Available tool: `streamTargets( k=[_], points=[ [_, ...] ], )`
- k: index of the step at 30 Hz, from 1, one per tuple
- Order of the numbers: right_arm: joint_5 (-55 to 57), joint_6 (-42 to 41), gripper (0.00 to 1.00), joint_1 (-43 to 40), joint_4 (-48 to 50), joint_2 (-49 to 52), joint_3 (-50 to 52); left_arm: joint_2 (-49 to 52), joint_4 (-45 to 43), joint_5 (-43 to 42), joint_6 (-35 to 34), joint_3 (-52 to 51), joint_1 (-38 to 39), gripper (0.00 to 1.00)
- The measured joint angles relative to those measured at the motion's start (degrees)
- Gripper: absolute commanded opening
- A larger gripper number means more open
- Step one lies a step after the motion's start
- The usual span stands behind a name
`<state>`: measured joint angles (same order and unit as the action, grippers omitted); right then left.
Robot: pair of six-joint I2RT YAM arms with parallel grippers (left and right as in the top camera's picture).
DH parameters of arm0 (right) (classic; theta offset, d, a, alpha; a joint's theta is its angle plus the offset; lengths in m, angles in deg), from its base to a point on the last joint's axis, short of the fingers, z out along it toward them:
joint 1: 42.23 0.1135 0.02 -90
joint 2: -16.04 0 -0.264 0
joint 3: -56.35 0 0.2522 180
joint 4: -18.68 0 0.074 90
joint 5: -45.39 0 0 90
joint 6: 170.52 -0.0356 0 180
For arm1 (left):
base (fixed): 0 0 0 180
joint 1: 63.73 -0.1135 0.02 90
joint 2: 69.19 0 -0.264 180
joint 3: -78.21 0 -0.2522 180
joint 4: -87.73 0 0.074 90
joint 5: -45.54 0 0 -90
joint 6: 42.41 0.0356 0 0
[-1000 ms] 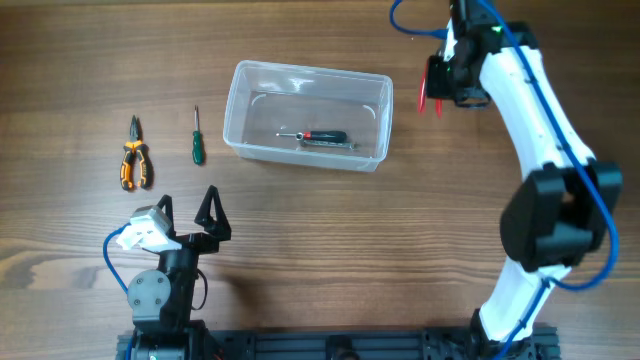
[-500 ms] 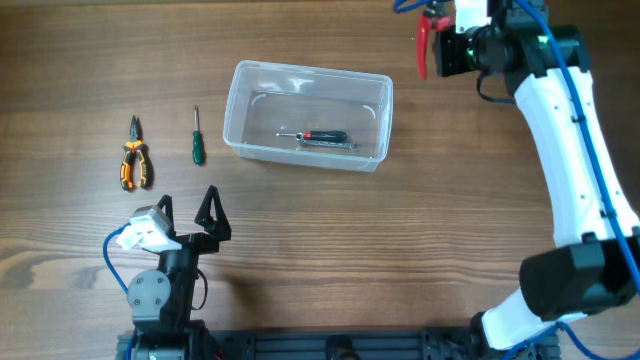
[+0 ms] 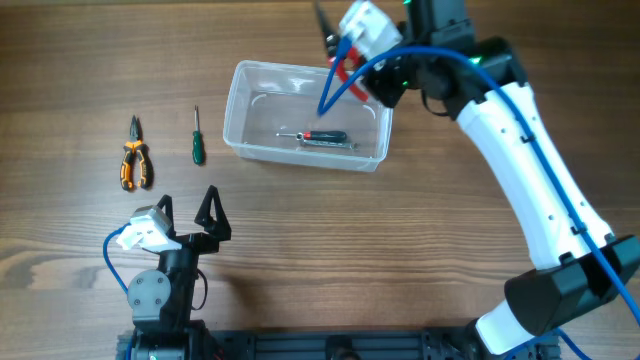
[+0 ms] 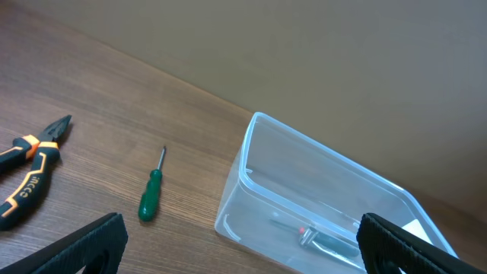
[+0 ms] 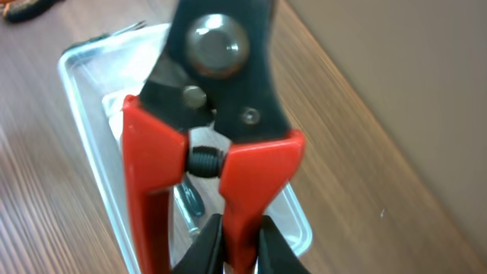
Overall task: Pack container
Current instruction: 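Lower the shears into the container, open the right gripper, withdraw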
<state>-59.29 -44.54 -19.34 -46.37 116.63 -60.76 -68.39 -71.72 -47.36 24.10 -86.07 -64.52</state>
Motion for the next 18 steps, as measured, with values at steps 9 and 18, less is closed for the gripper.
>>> streamTargets(
  k=[9, 18],
  points=[
    [1.7, 7.72, 0.14, 2.86, 0.33, 0.26, 0.0, 0.0, 0.0, 0.0, 0.0, 0.0, 0.0, 1.0],
    [2.73, 6.56, 0.3, 2.89, 1.2, 9.18, -0.04, 0.0, 0.0, 0.0, 0.0, 0.0, 0.0, 1.0]
  ],
)
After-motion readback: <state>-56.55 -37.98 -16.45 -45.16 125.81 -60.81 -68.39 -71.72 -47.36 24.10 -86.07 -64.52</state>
